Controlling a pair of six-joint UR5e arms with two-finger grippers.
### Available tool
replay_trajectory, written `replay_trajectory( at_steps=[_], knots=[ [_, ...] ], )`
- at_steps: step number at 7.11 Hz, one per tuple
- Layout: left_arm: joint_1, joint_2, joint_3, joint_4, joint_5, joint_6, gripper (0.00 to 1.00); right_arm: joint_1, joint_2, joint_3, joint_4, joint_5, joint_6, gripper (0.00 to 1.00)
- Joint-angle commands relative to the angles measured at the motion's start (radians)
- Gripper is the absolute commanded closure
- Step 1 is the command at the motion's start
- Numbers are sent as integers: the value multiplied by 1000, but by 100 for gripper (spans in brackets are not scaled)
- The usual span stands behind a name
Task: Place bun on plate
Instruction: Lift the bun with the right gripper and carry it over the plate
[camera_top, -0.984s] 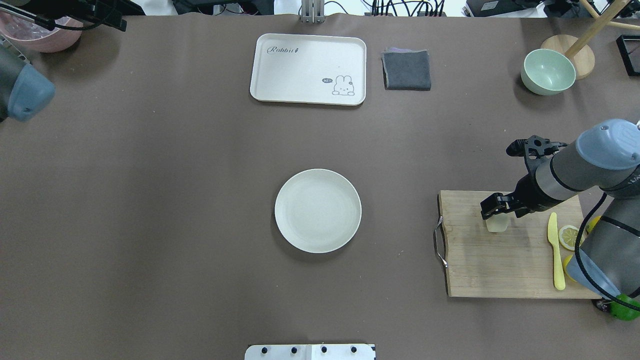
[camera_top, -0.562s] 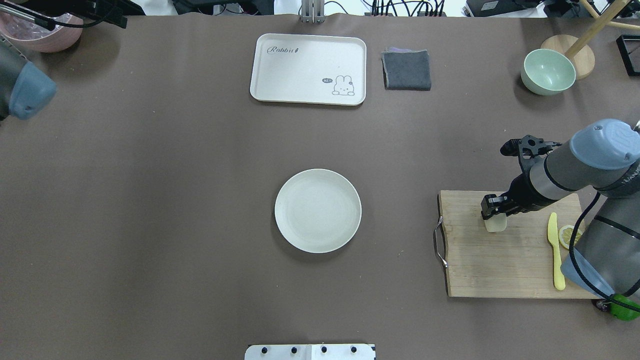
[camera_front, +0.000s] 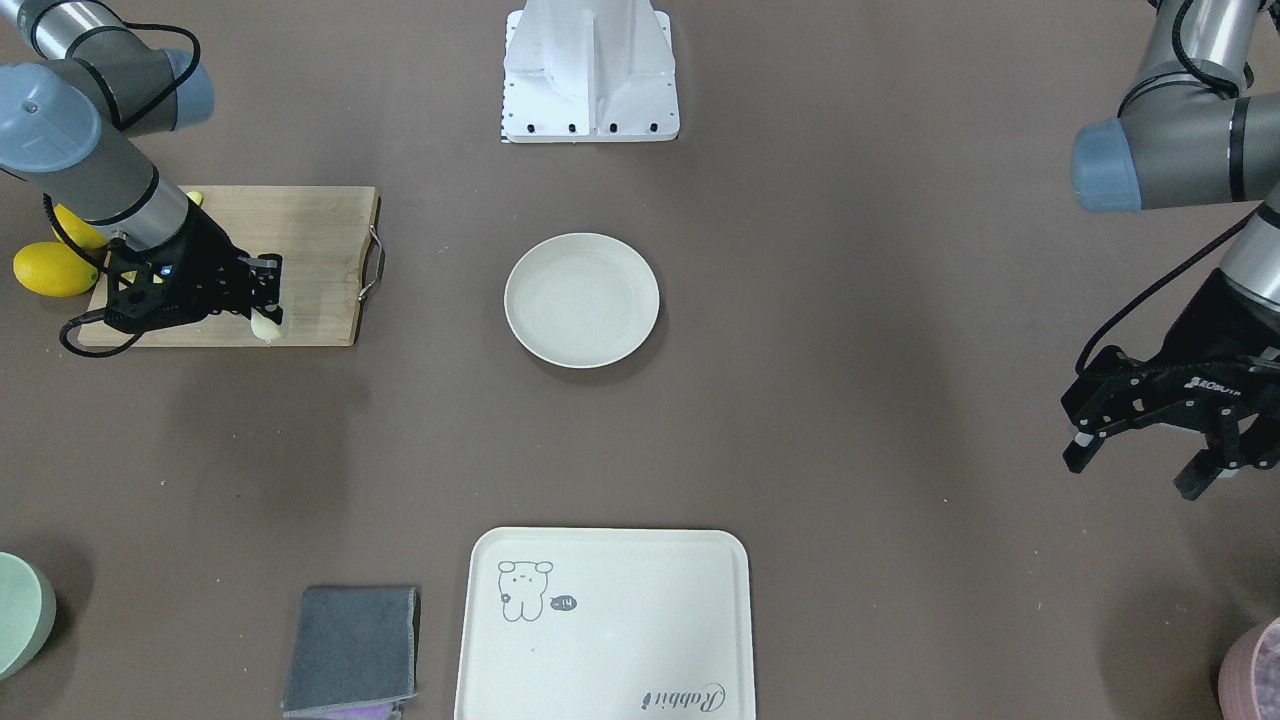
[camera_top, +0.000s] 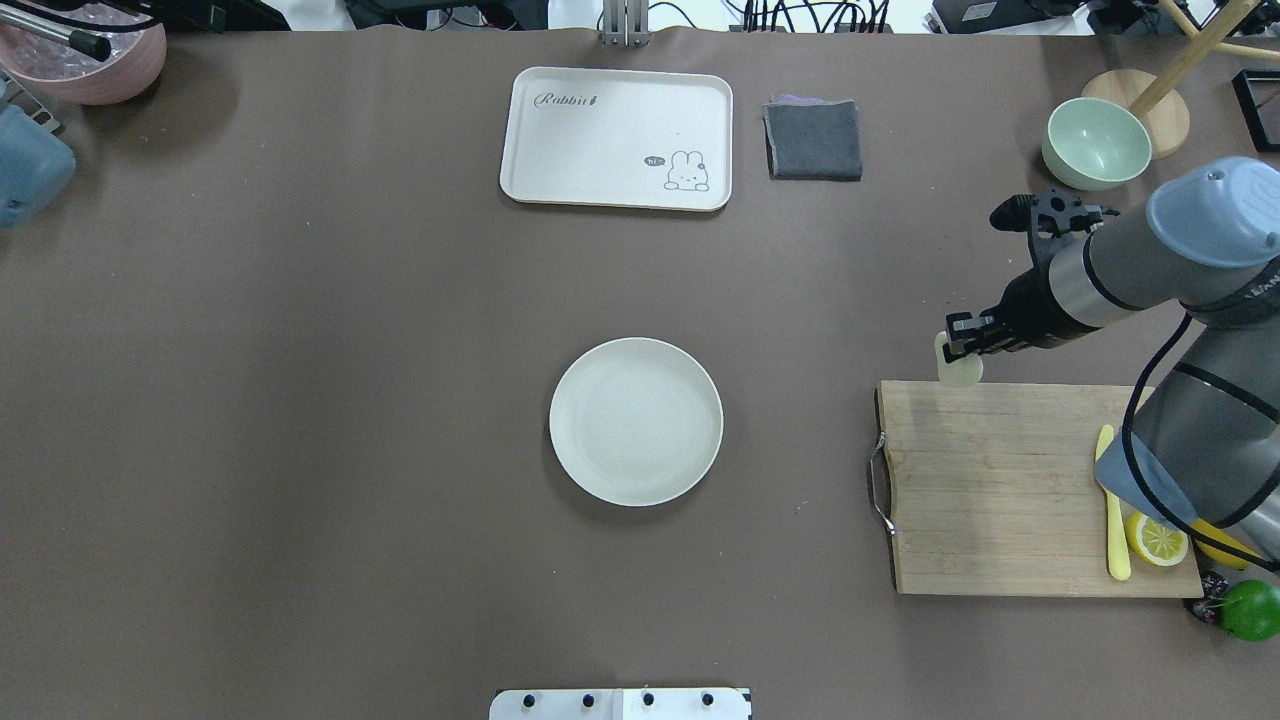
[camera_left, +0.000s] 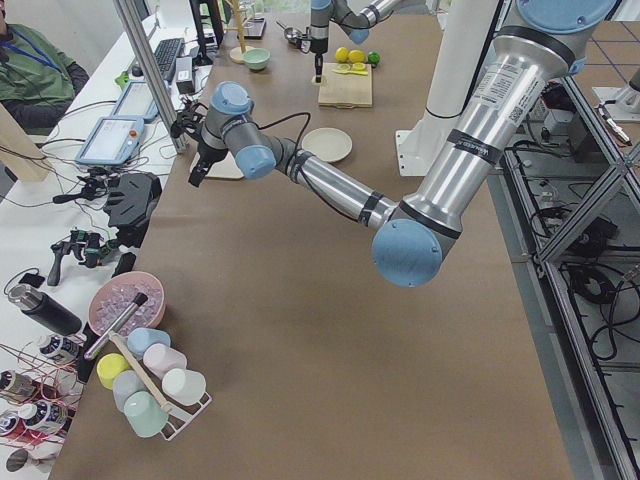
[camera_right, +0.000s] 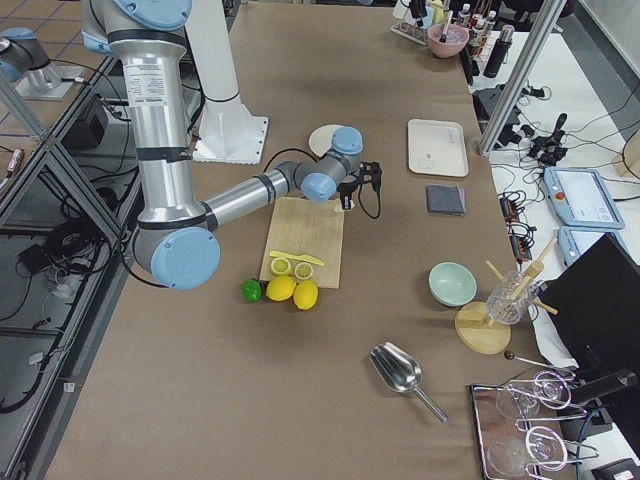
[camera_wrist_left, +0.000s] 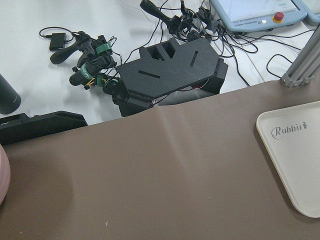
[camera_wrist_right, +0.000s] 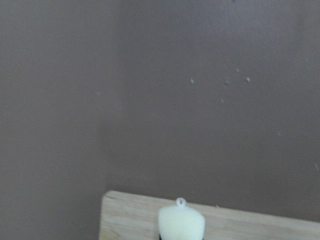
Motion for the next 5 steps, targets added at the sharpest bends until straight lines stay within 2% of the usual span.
replay_trajectory(
  at_steps=[1,3,4,5],
  knots=[
    [-6,31,10,1,-4,-8,2,13,214,-25,-27,-8,4,100],
    [-6,34,16,-1,-4,-12,2,-55,360,-57,-40,-65,4,100],
    [-6,36,16,-7,-4,-12,2,-98,405,-65,-40,-87,1,100],
    [-6,36,16,-10,-4,-14,2,-161,434,-95,-38,-148,-10,100]
  ],
)
